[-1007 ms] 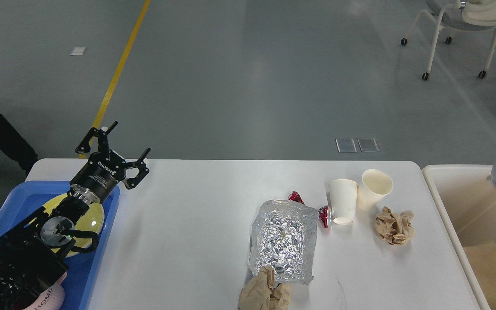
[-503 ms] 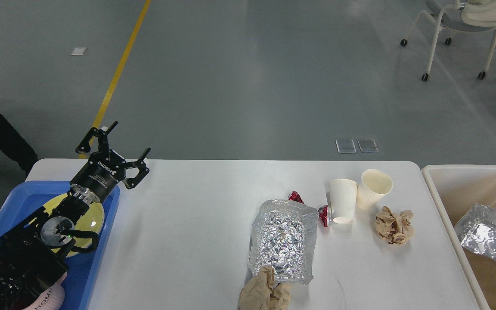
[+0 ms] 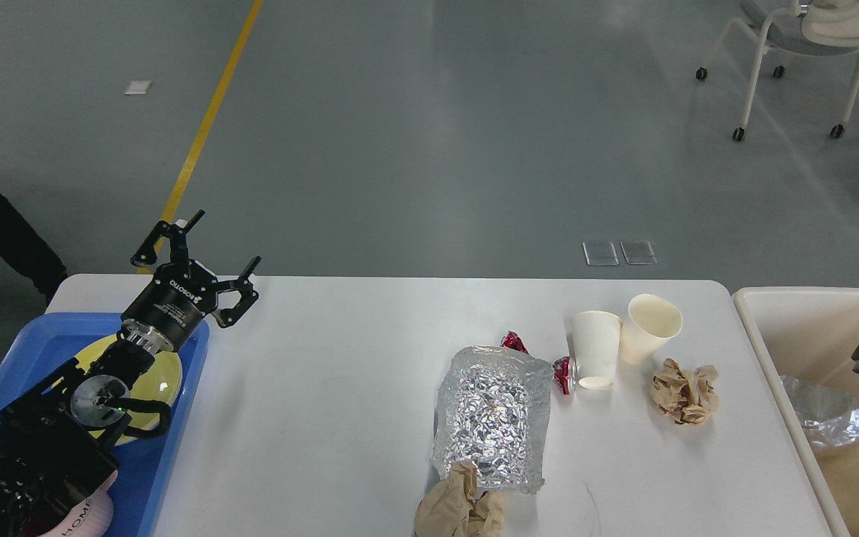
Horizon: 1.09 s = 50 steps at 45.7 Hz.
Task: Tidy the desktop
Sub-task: 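Open the right gripper and raise it out of the bin, then reach the right gripper down to the crumpled brown paper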
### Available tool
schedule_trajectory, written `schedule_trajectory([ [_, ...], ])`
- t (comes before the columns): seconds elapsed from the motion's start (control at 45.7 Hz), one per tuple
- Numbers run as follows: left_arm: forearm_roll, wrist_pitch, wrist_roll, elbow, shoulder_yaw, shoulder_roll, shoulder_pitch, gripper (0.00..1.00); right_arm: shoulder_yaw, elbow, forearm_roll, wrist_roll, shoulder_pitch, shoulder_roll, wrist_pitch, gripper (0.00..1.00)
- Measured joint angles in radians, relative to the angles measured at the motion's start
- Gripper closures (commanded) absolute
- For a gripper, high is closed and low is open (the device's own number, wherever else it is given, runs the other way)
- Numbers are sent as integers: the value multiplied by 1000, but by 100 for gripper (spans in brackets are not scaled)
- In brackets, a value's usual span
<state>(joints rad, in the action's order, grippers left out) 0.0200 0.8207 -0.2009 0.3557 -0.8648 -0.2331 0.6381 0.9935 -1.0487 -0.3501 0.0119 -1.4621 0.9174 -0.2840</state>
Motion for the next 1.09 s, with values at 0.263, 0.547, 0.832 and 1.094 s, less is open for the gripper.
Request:
schedule_trajectory([
  [0.263,0,0,0,0,0,0,0,0,302,-283,-74,3,-815,-167,-553,0],
  [0.547,0,0,1,0,1,0,0,0,135,-300,-72,-58,-1278,-300,-676,0],
  [0.832,0,0,0,0,1,0,0,0,102,-293,-75,-54,-1126,-333,-676,0],
  [1.094,0,0,0,0,1,0,0,0,131,-229,-78,-49,-679,-360,-653,0],
])
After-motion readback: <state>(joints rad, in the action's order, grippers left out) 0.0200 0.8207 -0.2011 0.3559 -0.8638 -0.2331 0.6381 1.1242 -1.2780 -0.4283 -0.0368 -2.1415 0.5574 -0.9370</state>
